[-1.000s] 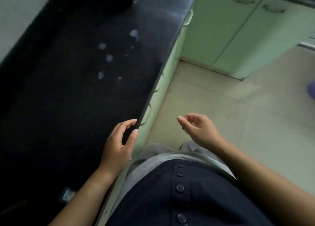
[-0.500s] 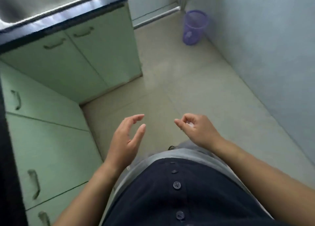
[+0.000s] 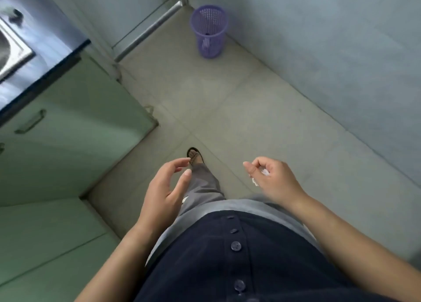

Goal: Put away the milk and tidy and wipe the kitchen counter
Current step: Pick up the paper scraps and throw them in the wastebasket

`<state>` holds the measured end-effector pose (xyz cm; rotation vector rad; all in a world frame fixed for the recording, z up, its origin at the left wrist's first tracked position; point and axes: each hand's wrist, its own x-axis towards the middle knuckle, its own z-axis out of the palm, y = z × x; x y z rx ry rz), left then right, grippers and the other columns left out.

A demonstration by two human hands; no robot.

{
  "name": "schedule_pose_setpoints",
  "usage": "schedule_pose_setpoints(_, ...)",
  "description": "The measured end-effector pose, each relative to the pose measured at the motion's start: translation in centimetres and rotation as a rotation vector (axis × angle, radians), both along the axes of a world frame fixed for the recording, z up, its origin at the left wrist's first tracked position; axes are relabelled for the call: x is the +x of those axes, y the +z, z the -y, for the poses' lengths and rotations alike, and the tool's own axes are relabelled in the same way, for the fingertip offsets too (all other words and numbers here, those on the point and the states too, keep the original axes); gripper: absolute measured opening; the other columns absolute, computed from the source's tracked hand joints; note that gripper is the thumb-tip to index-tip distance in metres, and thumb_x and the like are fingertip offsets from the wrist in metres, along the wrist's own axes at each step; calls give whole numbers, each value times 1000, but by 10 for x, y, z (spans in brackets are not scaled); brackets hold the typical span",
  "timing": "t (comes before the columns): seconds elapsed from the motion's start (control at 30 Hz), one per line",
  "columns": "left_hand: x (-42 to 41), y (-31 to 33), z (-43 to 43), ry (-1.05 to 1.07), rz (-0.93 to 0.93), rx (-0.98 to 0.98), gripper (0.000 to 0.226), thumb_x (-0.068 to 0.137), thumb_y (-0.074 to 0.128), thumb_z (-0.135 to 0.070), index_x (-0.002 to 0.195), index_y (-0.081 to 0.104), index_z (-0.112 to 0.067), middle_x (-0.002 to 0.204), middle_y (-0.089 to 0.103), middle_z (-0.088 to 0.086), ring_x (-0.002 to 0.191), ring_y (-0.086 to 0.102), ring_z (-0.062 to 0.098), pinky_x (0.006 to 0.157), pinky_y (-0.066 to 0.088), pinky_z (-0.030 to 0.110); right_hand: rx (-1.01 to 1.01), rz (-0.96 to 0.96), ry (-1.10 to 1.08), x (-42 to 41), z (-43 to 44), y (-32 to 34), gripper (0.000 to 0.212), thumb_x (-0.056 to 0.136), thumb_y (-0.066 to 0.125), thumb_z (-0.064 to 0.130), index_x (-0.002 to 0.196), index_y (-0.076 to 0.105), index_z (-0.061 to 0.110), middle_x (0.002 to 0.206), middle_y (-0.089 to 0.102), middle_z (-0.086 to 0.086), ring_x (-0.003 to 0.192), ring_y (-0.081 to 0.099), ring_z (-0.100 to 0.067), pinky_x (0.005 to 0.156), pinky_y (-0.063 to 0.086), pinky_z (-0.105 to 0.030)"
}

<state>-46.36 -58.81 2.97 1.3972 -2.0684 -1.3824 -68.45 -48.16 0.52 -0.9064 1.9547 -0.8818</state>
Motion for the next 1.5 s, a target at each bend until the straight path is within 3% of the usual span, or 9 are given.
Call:
schedule_pose_setpoints(0.23, -46, 24, 173, -30, 1, -19, 42, 84, 41, -57, 116, 58, -34, 115, 61, -20, 110, 53, -6, 89, 40, 17, -58, -58, -38, -62, 176, 41, 32, 87, 58, 41, 62, 55, 19, 49, 57, 15, 45, 48, 0, 47, 35, -10)
schedule_pose_setpoints(0.33, -71, 30, 244, -28, -10, -31, 40, 87, 43, -49, 117, 58, -27, 115, 63, -13, 108, 56, -1, 89, 42, 18, -104, -78, -70, -90, 239, 55, 31, 87, 58, 40, 63, 55, 20, 48, 57, 15, 45, 48, -1, 47, 35, -10)
schedule_pose_setpoints(0.43, -98, 29, 295, -26, 1, -24, 37, 87, 43, -46, 116, 59, -28, 114, 63, -12, 104, 57, -4, 81, 40, 6, -98, -79, -120, -118, 274, 53, 31, 87, 57, 40, 64, 56, 20, 47, 57, 13, 44, 46, -1, 47, 35, -11)
schedule_pose_setpoints(0.57, -144, 20, 353, -65, 34, 17, 27, 90, 47, -45, 112, 58, -35, 115, 62, -15, 106, 56, -2, 83, 46, 21, -48, -47, -172, -162, 314, 39, 31, 88, 57, 38, 63, 57, 20, 47, 56, 11, 44, 46, 0, 46, 34, -10)
schedule_pose_setpoints(0.7, -209, 11, 424, -105, 59, -20, 29, 93, 48, -39, 116, 59, -26, 114, 61, -15, 108, 55, 0, 93, 44, 30, -27, -50, -160, -221, 385, 26, 29, 88, 57, 37, 63, 58, 21, 47, 57, 12, 48, 50, 1, 48, 35, -9)
schedule_pose_setpoints(1.0, -347, 21, 556, -110, 74, -35, 32, 91, 47, -39, 118, 58, -25, 114, 60, -16, 109, 51, -6, 92, 41, 19, 32, -98, -49, -361, 549, 30, 27, 85, 55, 47, 67, 56, 27, 53, 61, 15, 51, 53, -3, 50, 36, -20)
schedule_pose_setpoints(1.13, -370, 10, 607, -71, 84, 15, 35, 89, 44, -46, 116, 58, -28, 114, 59, -18, 110, 51, -5, 95, 41, 23, 111, -70, -38, -386, 597, 12, 26, 86, 56, 44, 65, 56, 27, 56, 62, 11, 51, 51, -3, 53, 36, -24)
schedule_pose_setpoints(1.27, -392, -15, 673, -75, 110, 83, 27, 93, 49, -34, 116, 59, -25, 114, 60, -15, 110, 53, -2, 97, 43, 30, 185, -71, -21, -397, 656, -16, 29, 87, 58, 39, 63, 55, 22, 54, 62, 7, 55, 52, 0, 50, 36, -10)
schedule_pose_setpoints(1.5, -459, -104, 794, -146, 89, 127, 26, 93, 49, -36, 115, 59, -26, 113, 60, -16, 105, 51, -9, 88, 36, 8, 208, -61, 79, -428, 787, -107, 31, 86, 52, 49, 67, 52, 25, 57, 61, 7, 56, 53, -1, 50, 35, -15)
